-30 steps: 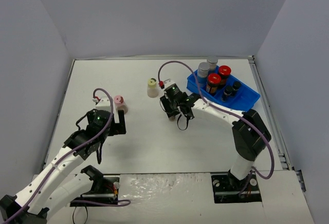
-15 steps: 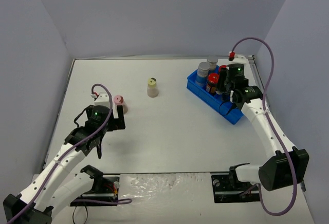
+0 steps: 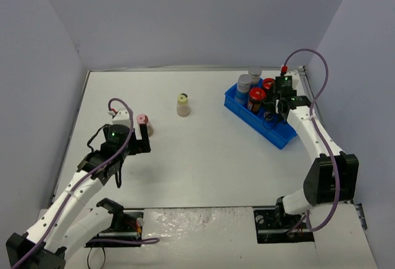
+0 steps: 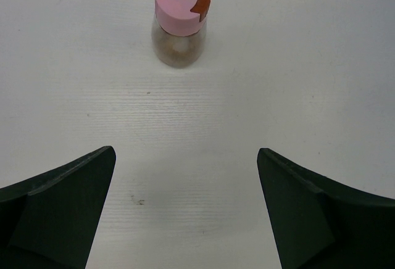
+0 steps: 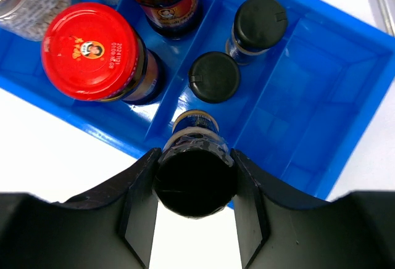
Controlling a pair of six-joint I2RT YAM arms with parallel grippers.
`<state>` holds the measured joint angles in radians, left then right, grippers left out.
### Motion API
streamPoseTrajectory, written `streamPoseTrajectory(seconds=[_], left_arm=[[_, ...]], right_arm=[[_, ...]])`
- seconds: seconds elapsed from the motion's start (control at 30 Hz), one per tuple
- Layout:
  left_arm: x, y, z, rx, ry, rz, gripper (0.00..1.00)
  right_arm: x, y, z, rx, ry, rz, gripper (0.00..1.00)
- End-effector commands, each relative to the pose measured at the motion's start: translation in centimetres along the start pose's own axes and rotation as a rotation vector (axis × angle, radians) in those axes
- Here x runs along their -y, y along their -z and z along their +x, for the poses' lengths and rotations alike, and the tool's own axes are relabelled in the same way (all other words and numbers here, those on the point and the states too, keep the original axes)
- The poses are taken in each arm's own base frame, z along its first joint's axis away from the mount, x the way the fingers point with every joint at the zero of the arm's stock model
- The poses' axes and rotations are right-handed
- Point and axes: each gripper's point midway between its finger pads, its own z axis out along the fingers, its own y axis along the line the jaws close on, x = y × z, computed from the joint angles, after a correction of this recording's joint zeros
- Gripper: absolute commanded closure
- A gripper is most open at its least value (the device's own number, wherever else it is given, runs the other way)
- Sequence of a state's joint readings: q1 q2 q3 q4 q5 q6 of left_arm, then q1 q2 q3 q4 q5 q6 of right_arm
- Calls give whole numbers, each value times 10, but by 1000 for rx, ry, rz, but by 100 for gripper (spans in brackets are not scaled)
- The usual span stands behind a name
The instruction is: Organize the condiment bottles
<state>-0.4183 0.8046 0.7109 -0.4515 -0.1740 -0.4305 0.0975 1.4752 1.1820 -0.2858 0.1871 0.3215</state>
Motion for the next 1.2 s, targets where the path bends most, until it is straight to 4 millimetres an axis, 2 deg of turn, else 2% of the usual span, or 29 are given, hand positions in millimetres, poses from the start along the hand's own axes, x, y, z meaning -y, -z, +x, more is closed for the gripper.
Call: streamPoseTrajectory(seconds=[0.0, 0.2, 0.43, 0.73, 0.9, 1.0, 1.17], left_arm=[[9, 5, -30, 94, 24, 38, 3], [6, 4, -31, 98, 33, 31, 3], [5, 2, -31, 94, 41, 28, 3], [4, 2, -30, 91, 45, 29, 3], [3, 1, -30, 90, 46, 24, 3], [3, 1, -30, 89, 47, 23, 3], [2, 1, -29, 86, 45, 15, 3]], right_arm=[[-4, -5, -32, 96, -57, 5, 100], [-6, -25, -10, 37, -48, 18, 99], [-8, -41, 9, -10, -43, 17, 87], [-12, -51, 23, -47, -38, 20, 49], [-17, -45, 16, -27, -38, 3, 28], [-19, -37, 12, -20, -35, -7, 21], [-37, 2, -17, 53, 29, -43, 15]])
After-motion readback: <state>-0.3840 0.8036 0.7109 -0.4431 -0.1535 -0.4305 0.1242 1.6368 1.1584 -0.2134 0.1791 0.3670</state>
